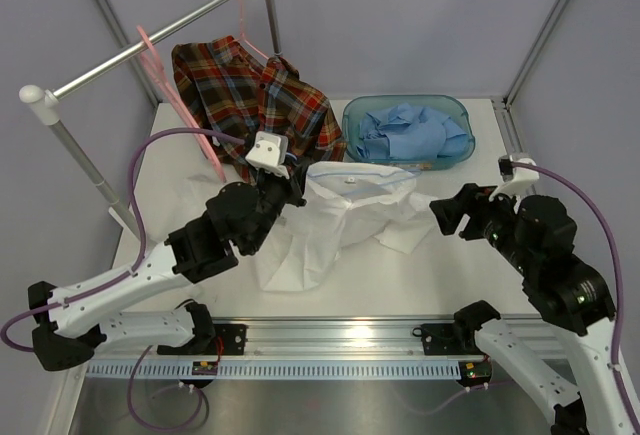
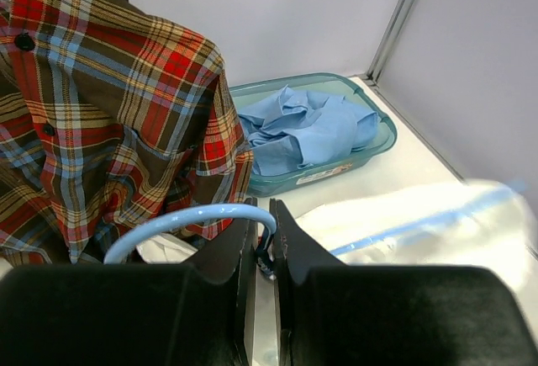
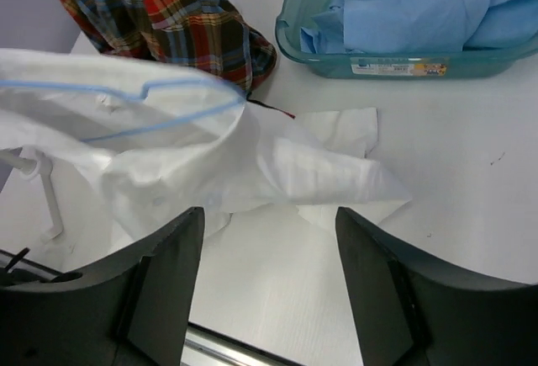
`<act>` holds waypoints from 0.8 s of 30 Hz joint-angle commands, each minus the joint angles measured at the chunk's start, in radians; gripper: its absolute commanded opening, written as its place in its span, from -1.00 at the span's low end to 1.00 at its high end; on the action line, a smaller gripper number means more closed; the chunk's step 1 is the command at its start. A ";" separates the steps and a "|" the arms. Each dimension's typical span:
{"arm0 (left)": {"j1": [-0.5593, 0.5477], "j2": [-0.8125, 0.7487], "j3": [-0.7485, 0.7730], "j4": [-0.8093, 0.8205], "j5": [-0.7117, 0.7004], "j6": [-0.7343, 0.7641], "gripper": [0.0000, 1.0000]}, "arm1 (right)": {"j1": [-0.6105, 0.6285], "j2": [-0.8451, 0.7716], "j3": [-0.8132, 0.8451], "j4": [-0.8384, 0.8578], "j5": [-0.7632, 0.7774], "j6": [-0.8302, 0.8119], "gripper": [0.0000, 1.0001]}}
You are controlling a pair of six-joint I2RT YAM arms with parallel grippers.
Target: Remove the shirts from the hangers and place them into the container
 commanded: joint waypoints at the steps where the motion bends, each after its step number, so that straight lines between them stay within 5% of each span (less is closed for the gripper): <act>1: 0.012 0.014 0.069 0.038 -0.018 0.014 -1.00 | -0.001 -0.021 0.084 -0.036 -0.074 -0.086 0.47; 5: 0.013 0.011 0.069 0.041 0.005 -0.007 -1.00 | -0.003 0.019 0.110 -0.024 -0.114 -0.108 0.48; 12: 0.012 0.072 0.126 -0.032 0.134 0.025 -1.00 | -0.001 0.089 0.096 0.108 -0.425 -0.189 0.48; 24: 0.016 0.128 0.192 -0.172 0.226 0.080 -1.00 | -0.001 0.293 0.216 0.067 -0.498 -0.467 0.48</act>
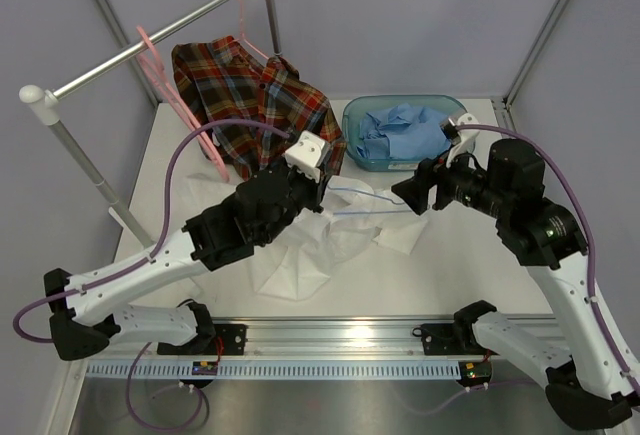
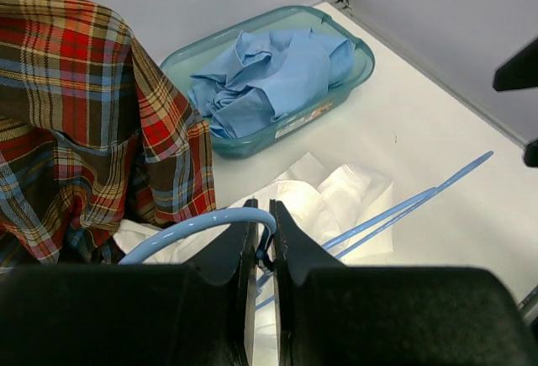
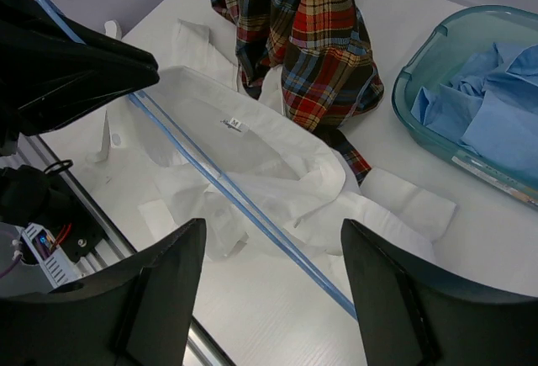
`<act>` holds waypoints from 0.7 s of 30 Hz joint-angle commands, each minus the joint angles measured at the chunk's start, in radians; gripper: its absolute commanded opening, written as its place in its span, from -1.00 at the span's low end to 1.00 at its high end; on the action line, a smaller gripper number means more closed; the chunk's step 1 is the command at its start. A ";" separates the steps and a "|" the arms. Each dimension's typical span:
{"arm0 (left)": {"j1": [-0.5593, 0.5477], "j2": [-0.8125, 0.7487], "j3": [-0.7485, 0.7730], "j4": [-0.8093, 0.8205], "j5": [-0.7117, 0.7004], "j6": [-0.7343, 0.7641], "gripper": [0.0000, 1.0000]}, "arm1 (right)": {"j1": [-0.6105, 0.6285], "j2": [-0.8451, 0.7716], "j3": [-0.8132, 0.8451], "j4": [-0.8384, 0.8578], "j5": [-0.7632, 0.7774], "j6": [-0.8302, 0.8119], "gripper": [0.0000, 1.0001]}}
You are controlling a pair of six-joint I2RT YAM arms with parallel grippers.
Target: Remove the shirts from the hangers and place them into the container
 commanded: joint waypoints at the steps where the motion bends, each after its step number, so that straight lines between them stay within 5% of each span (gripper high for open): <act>1: 0.009 0.001 0.081 -0.013 0.039 0.039 -1.00 | -0.003 0.036 0.018 -0.040 -0.121 -0.193 0.48; 7: 0.047 0.000 0.104 -0.052 0.087 0.050 -1.00 | 0.002 0.082 -0.023 -0.053 -0.215 -0.205 0.41; 21: 0.145 -0.029 0.146 -0.171 0.194 0.053 -1.00 | 0.104 0.143 -0.059 -0.090 -0.108 -0.219 0.31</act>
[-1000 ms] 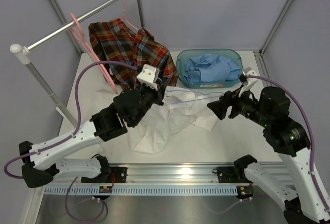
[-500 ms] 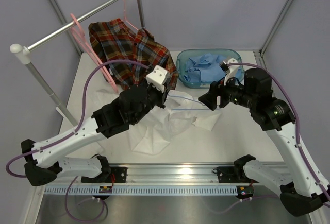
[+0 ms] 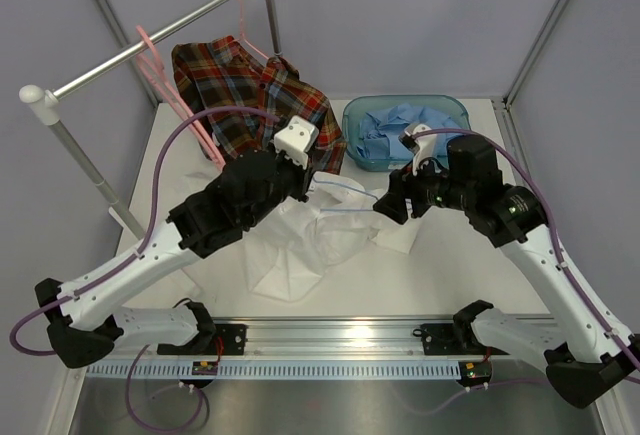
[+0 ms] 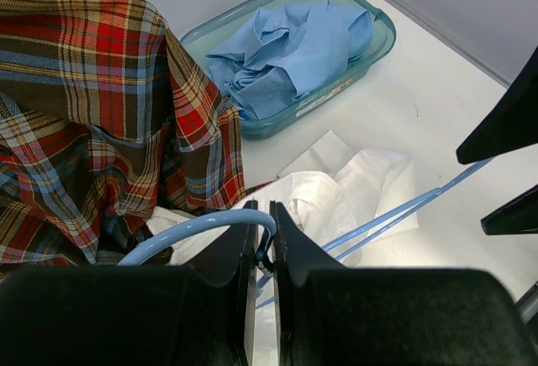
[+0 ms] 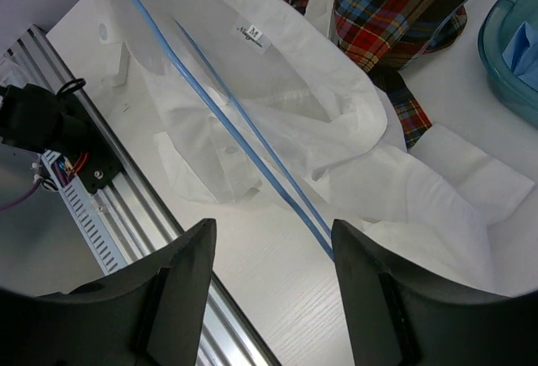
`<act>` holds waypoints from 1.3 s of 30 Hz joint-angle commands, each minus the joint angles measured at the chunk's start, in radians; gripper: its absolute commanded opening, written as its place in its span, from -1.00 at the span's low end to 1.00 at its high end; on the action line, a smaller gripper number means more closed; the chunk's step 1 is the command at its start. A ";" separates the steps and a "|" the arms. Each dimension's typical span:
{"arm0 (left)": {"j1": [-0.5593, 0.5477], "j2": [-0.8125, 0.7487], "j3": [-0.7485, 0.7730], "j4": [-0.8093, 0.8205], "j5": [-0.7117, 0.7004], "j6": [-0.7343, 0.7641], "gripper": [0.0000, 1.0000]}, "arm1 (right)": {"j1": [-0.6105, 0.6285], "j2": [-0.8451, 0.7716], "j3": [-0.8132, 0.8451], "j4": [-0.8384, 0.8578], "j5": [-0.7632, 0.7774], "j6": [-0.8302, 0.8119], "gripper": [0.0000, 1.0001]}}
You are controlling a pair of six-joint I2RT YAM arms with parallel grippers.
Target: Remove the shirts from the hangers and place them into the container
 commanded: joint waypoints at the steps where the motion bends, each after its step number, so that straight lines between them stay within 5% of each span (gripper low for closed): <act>1: 0.024 -0.038 0.058 -0.015 0.069 0.027 -1.00 | 0.030 0.017 0.001 -0.061 -0.020 -0.168 0.31; 7: 0.034 -0.058 0.075 -0.071 0.095 0.052 -1.00 | 0.058 0.034 -0.002 -0.070 0.024 -0.176 0.31; 21: 0.071 -0.061 0.086 -0.078 0.132 0.041 -1.00 | 0.121 0.057 -0.013 -0.098 0.048 -0.186 -0.24; 26: 0.076 -0.063 0.099 -0.078 0.130 0.043 -1.00 | 0.133 0.052 -0.014 -0.101 0.051 -0.188 -0.27; 34: 0.079 -0.060 0.107 -0.078 0.136 0.049 -1.00 | 0.142 0.014 -0.014 -0.102 0.056 -0.189 -1.00; 39: 0.079 -0.063 0.089 -0.078 0.127 0.032 -0.80 | 0.142 -0.050 -0.013 -0.099 0.010 -0.189 -1.00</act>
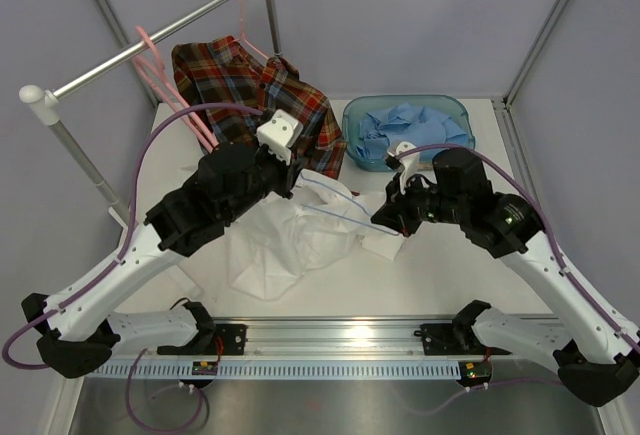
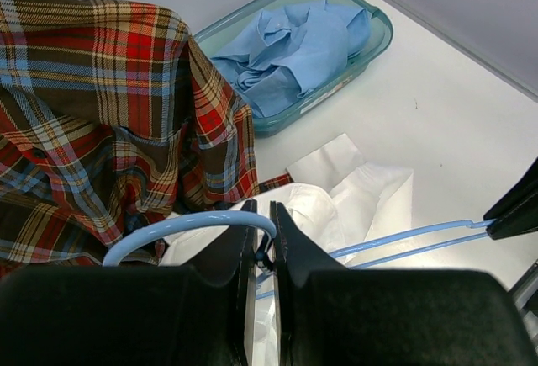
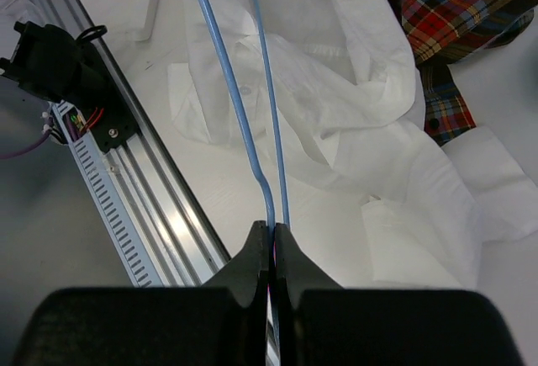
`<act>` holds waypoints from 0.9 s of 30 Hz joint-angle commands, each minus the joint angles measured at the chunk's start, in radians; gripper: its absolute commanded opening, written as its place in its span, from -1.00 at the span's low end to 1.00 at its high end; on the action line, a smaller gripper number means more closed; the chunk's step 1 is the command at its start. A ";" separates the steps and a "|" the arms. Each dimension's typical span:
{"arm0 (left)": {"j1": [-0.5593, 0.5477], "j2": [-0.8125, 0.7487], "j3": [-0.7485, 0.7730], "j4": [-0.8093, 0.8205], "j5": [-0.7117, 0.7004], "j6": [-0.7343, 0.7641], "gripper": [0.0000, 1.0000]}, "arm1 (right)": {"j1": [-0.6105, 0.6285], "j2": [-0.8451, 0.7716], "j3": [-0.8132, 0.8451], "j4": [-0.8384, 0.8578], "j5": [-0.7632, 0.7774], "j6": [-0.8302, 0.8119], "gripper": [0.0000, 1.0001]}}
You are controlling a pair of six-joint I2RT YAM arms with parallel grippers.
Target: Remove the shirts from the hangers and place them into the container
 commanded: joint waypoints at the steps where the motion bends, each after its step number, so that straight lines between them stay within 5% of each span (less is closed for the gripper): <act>1: 0.000 -0.012 0.034 0.019 0.014 -0.013 -0.77 | -0.007 -0.053 0.002 -0.062 -0.044 -0.150 -1.00; 6: 0.000 -0.024 0.029 0.021 0.000 -0.026 -0.27 | -0.007 -0.105 -0.001 -0.088 -0.073 -0.132 -1.00; 8: 0.000 -0.026 0.029 0.021 -0.012 -0.033 0.31 | -0.007 -0.127 -0.006 -0.091 -0.072 -0.118 -1.00; 12: 0.000 -0.037 0.034 0.021 -0.031 -0.051 0.86 | -0.009 -0.156 -0.010 -0.101 -0.055 -0.098 -1.00; 15: 0.000 -0.066 0.029 0.021 -0.060 -0.078 0.98 | -0.007 -0.183 -0.004 -0.126 -0.029 -0.067 -1.00; 27: 0.000 -0.104 -0.087 0.019 -0.206 -0.163 0.93 | -0.009 -0.245 0.135 -0.354 0.073 0.016 -1.00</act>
